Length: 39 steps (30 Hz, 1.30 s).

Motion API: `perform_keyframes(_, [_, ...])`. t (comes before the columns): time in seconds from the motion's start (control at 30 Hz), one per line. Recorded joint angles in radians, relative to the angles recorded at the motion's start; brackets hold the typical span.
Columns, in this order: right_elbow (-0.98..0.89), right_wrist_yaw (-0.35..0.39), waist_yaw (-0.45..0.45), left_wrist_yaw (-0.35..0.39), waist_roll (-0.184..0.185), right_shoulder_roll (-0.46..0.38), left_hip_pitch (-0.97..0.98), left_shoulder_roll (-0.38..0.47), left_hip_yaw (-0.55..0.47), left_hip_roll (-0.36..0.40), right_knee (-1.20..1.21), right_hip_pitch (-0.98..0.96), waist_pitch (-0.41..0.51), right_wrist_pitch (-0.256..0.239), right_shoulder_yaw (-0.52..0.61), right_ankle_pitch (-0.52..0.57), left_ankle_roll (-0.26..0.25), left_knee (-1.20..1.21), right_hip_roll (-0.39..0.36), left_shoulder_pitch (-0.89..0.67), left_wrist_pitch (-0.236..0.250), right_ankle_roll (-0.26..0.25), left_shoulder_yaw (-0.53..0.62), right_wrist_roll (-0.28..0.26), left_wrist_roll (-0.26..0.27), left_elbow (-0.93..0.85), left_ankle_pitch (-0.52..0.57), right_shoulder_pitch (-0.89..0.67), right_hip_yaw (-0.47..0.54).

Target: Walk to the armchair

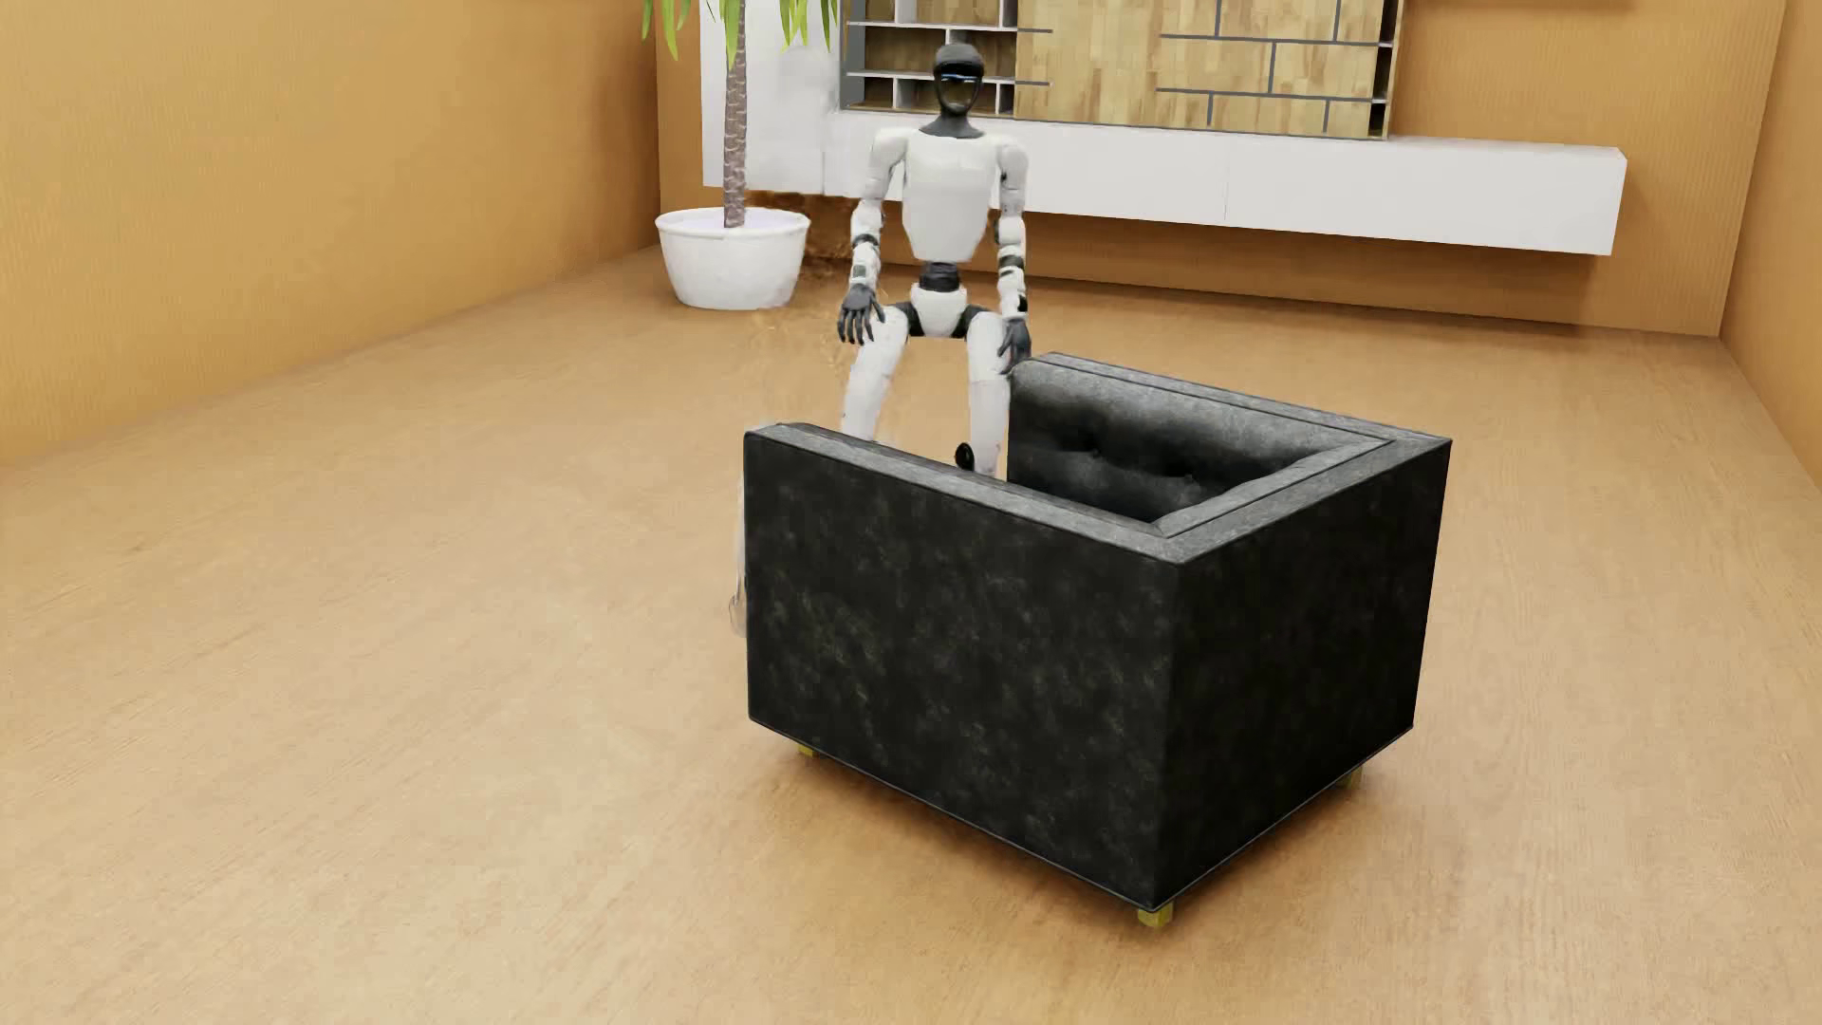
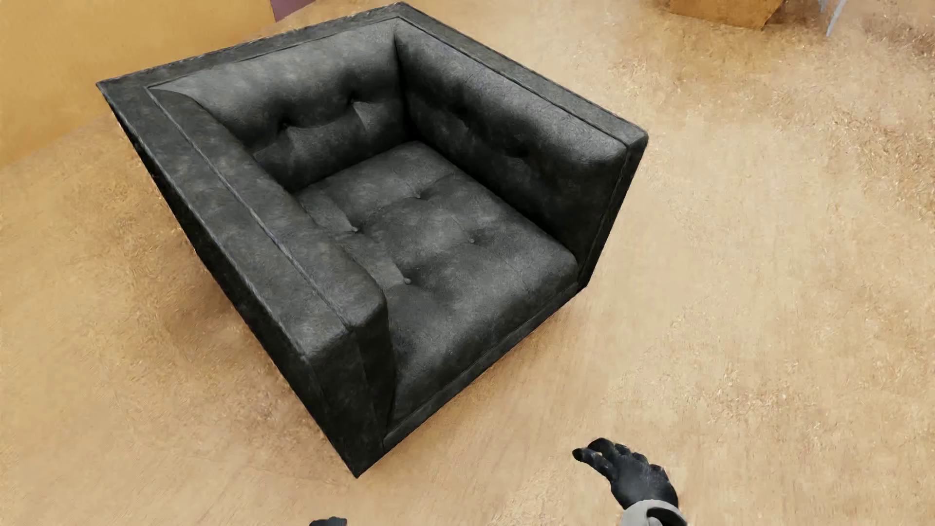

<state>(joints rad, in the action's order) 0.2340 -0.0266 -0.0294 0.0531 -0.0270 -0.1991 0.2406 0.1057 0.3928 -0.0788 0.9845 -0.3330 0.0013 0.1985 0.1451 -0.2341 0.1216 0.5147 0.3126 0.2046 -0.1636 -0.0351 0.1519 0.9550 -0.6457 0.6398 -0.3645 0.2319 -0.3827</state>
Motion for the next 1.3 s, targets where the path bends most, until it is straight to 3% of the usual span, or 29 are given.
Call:
perform_keyframes(0.07, [0.153,-0.010,0.007,-0.019,-0.010,0.007,-0.026,0.018,-0.056,0.024,0.020,-0.054,-0.001,0.020,-0.010,0.000,-0.024,-0.021,0.031,-0.019,-0.016,-0.058,0.023,-0.067,-0.008,0.043,0.013,0.008,0.073])
perform_keyframes(0.17, [0.347,-0.022,0.015,0.005,-0.022,0.004,-0.062,0.015,-0.141,0.050,-0.231,-0.063,-0.006,0.081,0.001,0.011,-0.062,-0.077,0.031,-0.031,-0.022,-0.081,-0.019,-0.148,0.006,0.072,0.010,0.039,0.225])
perform_keyframes(0.27, [0.497,-0.017,0.028,0.036,-0.044,0.042,-0.058,0.015,-0.261,0.065,-0.527,-0.003,-0.015,0.144,0.003,0.139,-0.120,-0.104,-0.090,-0.029,-0.002,-0.165,-0.088,-0.238,0.027,0.088,0.016,0.098,0.586])
perform_keyframes(0.3, [0.529,-0.029,0.024,0.040,-0.054,0.054,-0.042,0.019,-0.301,0.067,-0.538,0.009,-0.016,0.152,0.017,0.118,-0.142,-0.098,-0.080,-0.036,-0.004,-0.193,-0.108,-0.255,0.026,0.094,0.016,0.126,0.575])
perform_keyframes(0.37, [0.566,-0.084,0.017,0.065,-0.074,0.080,-0.001,0.023,-0.381,0.059,-0.557,0.033,-0.015,0.149,0.072,0.043,-0.189,-0.090,-0.058,-0.053,-0.018,-0.158,-0.163,-0.262,0.037,0.095,0.020,0.162,0.436])
perform_keyframes(0.47, [0.594,-0.143,0.011,0.112,-0.077,0.071,0.045,0.008,-0.483,0.016,-0.592,0.054,-0.009,0.128,0.172,0.003,-0.251,-0.105,-0.094,-0.042,-0.017,-0.106,-0.264,-0.240,0.079,0.065,0.042,0.131,0.321])
perform_keyframes(0.53, [0.595,-0.114,0.008,0.103,-0.062,0.039,0.084,-0.005,-0.539,-0.027,-0.592,0.051,-0.002,0.133,0.221,-0.009,-0.265,-0.104,-0.139,-0.019,-0.005,-0.075,-0.294,-0.218,0.080,0.047,0.049,0.066,0.262])
perform_keyframes(0.6, [0.553,-0.052,0.007,0.063,-0.042,-0.006,0.133,-0.012,-0.577,-0.056,-0.581,0.040,0.009,0.139,0.207,-0.020,-0.231,-0.064,-0.177,0.004,0.010,-0.048,-0.285,-0.219,0.035,0.036,0.062,0.004,0.219])
perform_keyframes(0.63, [0.522,0.000,0.006,0.038,-0.030,-0.015,0.163,-0.016,-0.534,-0.077,-0.572,0.034,0.014,0.148,0.168,-0.024,-0.178,-0.017,-0.191,0.011,0.010,-0.038,-0.274,-0.238,0.012,0.038,0.066,-0.024,0.204])
perform_keyframes(0.67, [0.488,0.058,0.006,0.015,-0.017,-0.020,0.187,-0.025,-0.388,-0.123,-0.565,0.028,0.018,0.153,0.111,-0.026,-0.117,0.037,-0.200,0.016,0.008,-0.029,-0.274,-0.274,-0.003,0.044,0.076,-0.048,0.194])
perform_keyframes(0.7, [0.456,0.109,0.000,0.006,-0.007,-0.021,0.203,-0.042,-0.306,-0.135,-0.550,0.020,0.019,0.150,0.054,-0.033,-0.101,0.110,-0.208,0.014,-0.011,-0.022,-0.280,-0.315,-0.005,0.043,0.031,-0.071,0.193])
perform_keyframes(0.77, [0.388,0.165,-0.011,0.016,0.008,-0.036,0.218,-0.059,-0.292,-0.049,-0.540,0.017,0.017,0.119,-0.017,-0.038,-0.261,0.234,-0.219,0.030,-0.013,-0.009,-0.299,-0.373,0.000,0.043,0.004,-0.104,0.197])
perform_keyframes(0.8, [0.344,0.176,-0.011,0.011,0.013,-0.048,0.202,-0.062,-0.259,-0.012,-0.550,0.022,0.013,0.097,-0.034,-0.036,-0.196,0.228,-0.221,0.033,-0.016,-0.003,-0.295,-0.383,-0.007,0.047,0.026,-0.110,0.196])
perform_keyframes(0.83, [0.303,0.183,-0.006,-0.003,0.018,-0.054,0.160,-0.062,-0.155,-0.036,-0.559,0.026,0.007,0.078,-0.049,-0.031,-0.130,0.164,-0.224,0.034,-0.022,0.002,-0.289,-0.385,-0.015,0.053,0.011,-0.111,0.195])
perform_keyframes(0.87, [0.268,0.192,-0.004,-0.016,0.023,-0.052,0.110,-0.059,-0.094,-0.044,-0.559,0.024,0.001,0.064,-0.065,-0.030,-0.099,0.078,-0.229,0.032,-0.029,0.006,-0.282,-0.385,-0.021,0.061,-0.011,-0.110,0.198])
perform_keyframes(0.93, [0.222,0.199,-0.001,-0.027,0.026,-0.043,0.040,-0.047,-0.088,-0.019,-0.498,-0.005,-0.002,0.050,-0.083,-0.047,-0.106,-0.055,-0.227,0.020,-0.038,0.013,-0.240,-0.369,-0.043,0.085,-0.017,-0.099,0.214])
perform_keyframes(0.97, [0.216,0.183,0.002,-0.032,0.023,-0.043,0.017,-0.034,-0.081,-0.012,-0.419,-0.046,0.001,0.047,-0.073,-0.049,-0.117,-0.096,-0.219,0.013,-0.035,-0.003,-0.205,-0.339,-0.060,0.091,-0.014,-0.095,0.227])
perform_keyframes(1.03, [0.236,0.115,0.007,-0.038,0.015,-0.054,-0.002,0.000,-0.066,-0.004,-0.237,-0.139,0.008,0.051,-0.030,-0.054,-0.133,-0.120,-0.194,-0.001,-0.019,-0.125,-0.140,-0.242,-0.076,0.089,-0.004,-0.087,0.275])
perform_keyframes(1.07, [0.261,0.079,0.008,-0.032,0.010,-0.052,-0.008,0.017,-0.069,0.000,-0.170,-0.173,0.010,0.059,-0.018,-0.050,-0.139,-0.127,-0.166,-0.011,-0.017,-0.144,-0.119,-0.206,-0.072,0.084,0.001,-0.077,0.287])
perform_keyframes(1.13, [0.330,0.021,0.009,-0.010,0.005,-0.027,-0.017,0.036,-0.095,0.007,-0.153,-0.185,0.007,0.089,-0.020,-0.034,-0.152,-0.151,-0.023,-0.031,-0.021,-0.056,-0.114,-0.184,-0.044,0.063,0.019,-0.050,0.200])
perform_keyframes(1.2, [0.401,-0.018,0.015,0.023,0.004,-0.009,-0.026,0.036,-0.130,0.011,-0.271,-0.146,0.003,0.121,-0.028,0.033,-0.168,-0.170,0.101,-0.031,-0.012,-0.025,-0.139,-0.181,0.003,0.024,0.033,-0.020,0.118])
perform_keyframes(1.27, [0.477,-0.043,0.021,0.047,0.003,-0.001,-0.045,0.026,-0.165,0.007,-0.432,-0.094,0.000,0.141,-0.010,0.111,-0.189,-0.188,0.133,-0.017,0.016,0.012,-0.169,-0.184,0.033,-0.004,0.043,-0.006,0.135])
perform_keyframes(1.3, [0.509,-0.058,0.023,0.050,0.002,-0.001,-0.054,0.025,-0.180,-0.001,-0.502,-0.066,-0.002,0.143,0.003,0.162,-0.202,-0.192,0.123,-0.010,0.024,-0.012,-0.174,-0.189,0.040,-0.010,0.044,-0.001,0.173])
